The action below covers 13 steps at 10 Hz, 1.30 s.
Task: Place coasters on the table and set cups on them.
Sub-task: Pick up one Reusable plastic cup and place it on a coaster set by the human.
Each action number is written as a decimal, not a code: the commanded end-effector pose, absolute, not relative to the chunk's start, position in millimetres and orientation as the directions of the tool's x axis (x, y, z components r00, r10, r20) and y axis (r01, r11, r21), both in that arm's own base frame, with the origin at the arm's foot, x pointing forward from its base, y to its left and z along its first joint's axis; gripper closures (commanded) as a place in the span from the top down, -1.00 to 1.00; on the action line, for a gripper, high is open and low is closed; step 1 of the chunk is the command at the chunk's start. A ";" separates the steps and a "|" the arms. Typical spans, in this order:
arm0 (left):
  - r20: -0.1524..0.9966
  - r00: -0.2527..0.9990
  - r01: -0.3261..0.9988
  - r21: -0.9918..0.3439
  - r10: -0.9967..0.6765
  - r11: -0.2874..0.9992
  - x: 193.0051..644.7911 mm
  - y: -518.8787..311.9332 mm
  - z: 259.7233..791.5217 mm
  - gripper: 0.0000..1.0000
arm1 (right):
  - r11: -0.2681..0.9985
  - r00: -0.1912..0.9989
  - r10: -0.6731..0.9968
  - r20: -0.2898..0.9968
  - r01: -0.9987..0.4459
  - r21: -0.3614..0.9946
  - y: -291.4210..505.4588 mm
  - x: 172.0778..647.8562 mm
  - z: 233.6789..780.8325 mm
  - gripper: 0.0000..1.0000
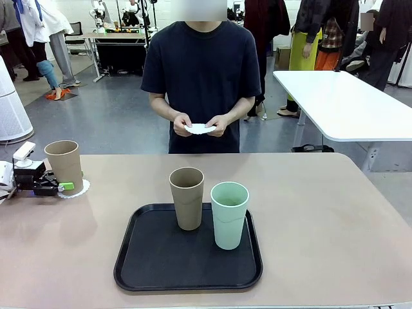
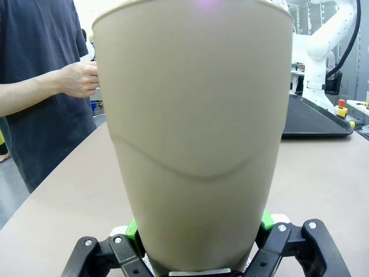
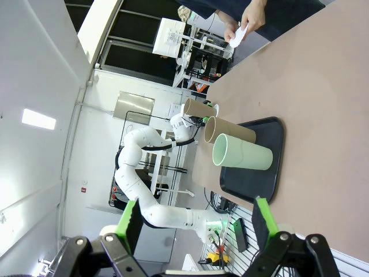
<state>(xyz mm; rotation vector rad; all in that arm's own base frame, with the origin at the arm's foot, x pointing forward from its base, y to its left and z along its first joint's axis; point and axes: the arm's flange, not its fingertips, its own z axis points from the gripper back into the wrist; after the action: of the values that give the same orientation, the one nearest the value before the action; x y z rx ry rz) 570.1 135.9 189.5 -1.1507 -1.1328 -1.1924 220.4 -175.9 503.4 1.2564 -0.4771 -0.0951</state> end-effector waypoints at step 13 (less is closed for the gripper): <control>0.990 0.040 0.999 -0.039 -0.133 0.007 566.9 136.5 184.5 1.00 | 0.312 0.894 -0.339 0.293 -0.187 0.931 -174.1 222.4 503.3 1.00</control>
<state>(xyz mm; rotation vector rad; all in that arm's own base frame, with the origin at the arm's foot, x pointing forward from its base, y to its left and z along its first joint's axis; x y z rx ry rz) 568.9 135.4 188.5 -1.1501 -1.1075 -1.2110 220.4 -175.9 503.4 1.2564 -0.4771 -0.0951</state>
